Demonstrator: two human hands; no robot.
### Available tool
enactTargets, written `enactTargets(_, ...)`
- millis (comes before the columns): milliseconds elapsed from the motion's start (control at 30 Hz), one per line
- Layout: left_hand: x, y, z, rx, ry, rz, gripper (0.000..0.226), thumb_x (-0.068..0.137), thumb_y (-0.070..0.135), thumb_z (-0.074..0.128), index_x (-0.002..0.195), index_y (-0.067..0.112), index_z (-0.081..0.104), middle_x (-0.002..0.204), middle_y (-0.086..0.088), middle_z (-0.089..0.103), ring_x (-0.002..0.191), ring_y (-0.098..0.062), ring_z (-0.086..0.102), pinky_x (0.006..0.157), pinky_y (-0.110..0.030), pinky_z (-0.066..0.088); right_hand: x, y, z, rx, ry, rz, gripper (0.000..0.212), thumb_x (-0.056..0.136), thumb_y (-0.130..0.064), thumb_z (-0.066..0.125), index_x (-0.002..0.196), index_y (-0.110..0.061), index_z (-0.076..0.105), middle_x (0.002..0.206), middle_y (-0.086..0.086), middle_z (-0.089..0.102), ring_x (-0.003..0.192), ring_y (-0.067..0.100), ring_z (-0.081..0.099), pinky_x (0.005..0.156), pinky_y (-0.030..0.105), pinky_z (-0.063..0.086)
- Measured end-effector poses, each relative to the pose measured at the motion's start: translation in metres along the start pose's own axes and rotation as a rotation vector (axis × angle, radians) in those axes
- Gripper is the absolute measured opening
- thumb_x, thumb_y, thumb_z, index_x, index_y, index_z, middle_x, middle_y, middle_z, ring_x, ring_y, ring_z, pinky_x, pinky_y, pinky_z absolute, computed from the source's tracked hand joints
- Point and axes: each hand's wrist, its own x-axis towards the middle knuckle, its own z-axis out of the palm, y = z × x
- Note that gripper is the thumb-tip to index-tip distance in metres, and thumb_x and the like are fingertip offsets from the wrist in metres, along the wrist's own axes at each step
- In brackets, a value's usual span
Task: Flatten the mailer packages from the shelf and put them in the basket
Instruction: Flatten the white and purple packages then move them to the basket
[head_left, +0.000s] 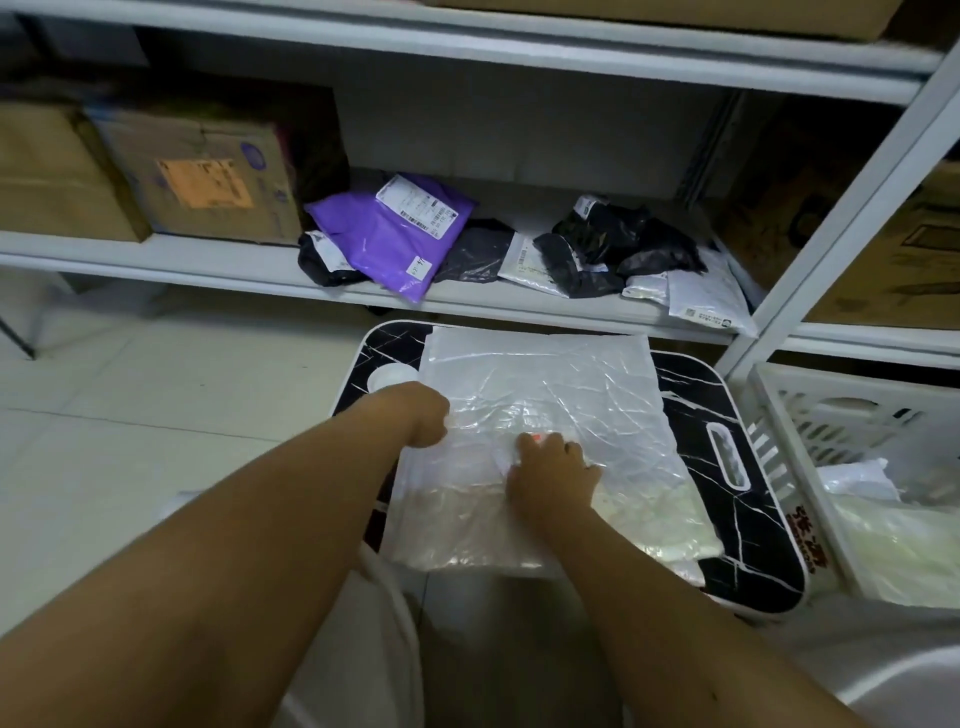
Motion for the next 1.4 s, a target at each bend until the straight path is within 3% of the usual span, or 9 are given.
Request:
enactTargets(200, 0.007, -0.030, -0.025, -0.057, 0.097, -0.026, 0.040, 0.100, 0.029, 0.040, 0.134, 0.011, 0.051, 0.140, -0.009, 0.050, 0.127, -0.027, 0.046, 0.106, -0.038, 0.038, 0.020, -0.030, -0.020, 0.067, 0.162, -0.124, 0.038, 0.099, -0.028, 0.039, 0.134, -0.017, 0.050, 0.134, 0.008, 0.048, 0.122, 0.025, 0.044, 0.100, 0.041, 0.041)
enactTargets(400, 0.026, -0.047, -0.030, -0.251, 0.211, -0.108, 0.038, 0.099, 0.028, 0.043, 0.132, 0.013, 0.052, 0.134, -0.009, 0.055, 0.122, -0.026, 0.051, 0.101, -0.035, 0.040, 0.062, -0.078, -0.035, 0.103, 0.279, -0.236, 0.035, 0.095, -0.022, 0.047, 0.128, -0.015, 0.056, 0.132, 0.007, 0.050, 0.117, 0.024, 0.047, 0.093, 0.037, 0.044)
enactTargets(633, 0.050, -0.078, -0.027, -0.382, 0.267, -0.180, 0.040, 0.098, 0.029, 0.046, 0.132, 0.009, 0.052, 0.130, -0.012, 0.056, 0.122, -0.029, 0.050, 0.101, -0.035, 0.038, 0.118, -0.129, -0.050, -0.007, 0.226, -0.327, 0.042, 0.093, -0.022, 0.056, 0.134, -0.016, 0.052, 0.150, 0.006, 0.034, 0.129, 0.027, 0.039, 0.098, 0.040, 0.041)
enactTargets(767, 0.063, -0.089, -0.018, -0.450, 0.321, -0.266, 0.039, 0.097, 0.025, 0.048, 0.134, 0.012, 0.049, 0.132, -0.012, 0.052, 0.122, -0.028, 0.050, 0.101, -0.038, 0.041, 0.149, -0.153, -0.047, -0.055, 0.202, -0.368, 0.040, 0.089, -0.023, 0.061, 0.128, -0.017, 0.052, 0.153, 0.001, 0.025, 0.125, 0.028, 0.039, 0.093, 0.041, 0.043)
enactTargets(933, 0.071, -0.094, -0.008, -0.525, 0.386, -0.299, 0.035, 0.094, 0.021, 0.047, 0.128, 0.012, 0.050, 0.124, -0.013, 0.049, 0.114, -0.031, 0.053, 0.095, -0.040, 0.046, 0.186, -0.174, -0.043, -0.155, 0.126, -0.368, 0.052, 0.091, -0.022, 0.056, 0.141, -0.018, 0.040, 0.159, -0.001, 0.010, 0.128, 0.028, 0.035, 0.096, 0.044, 0.041)
enactTargets(1133, 0.075, -0.092, -0.005, -0.568, 0.410, -0.308, 0.037, 0.095, 0.020, 0.044, 0.132, 0.013, 0.047, 0.130, -0.013, 0.047, 0.118, -0.031, 0.052, 0.096, -0.040, 0.043, 0.217, -0.185, -0.037, -0.290, 0.023, -0.337, 0.048, 0.095, -0.022, 0.049, 0.142, -0.018, 0.040, 0.162, 0.000, -0.001, 0.136, 0.029, 0.027, 0.101, 0.046, 0.036)
enactTargets(1300, 0.076, -0.087, -0.009, -0.587, 0.423, -0.304, 0.036, 0.095, 0.022, 0.044, 0.130, 0.014, 0.046, 0.131, -0.012, 0.045, 0.119, -0.032, 0.051, 0.096, -0.042, 0.042, 0.221, -0.189, -0.044, -0.139, 0.158, -0.332, 0.058, 0.095, -0.013, 0.044, 0.149, -0.010, 0.024, 0.160, 0.000, 0.010, 0.129, 0.027, 0.035, 0.098, 0.042, 0.037)
enactTargets(1400, 0.075, -0.085, -0.010, -0.584, 0.432, -0.301, 0.036, 0.097, 0.024, 0.043, 0.131, 0.013, 0.045, 0.130, -0.013, 0.044, 0.118, -0.032, 0.051, 0.096, -0.042, 0.043, 0.214, -0.187, -0.060, -0.008, 0.228, -0.371, 0.067, 0.090, -0.002, 0.047, 0.151, -0.004, 0.018, 0.160, 0.003, 0.004, 0.129, 0.029, 0.037, 0.102, 0.040, 0.038)
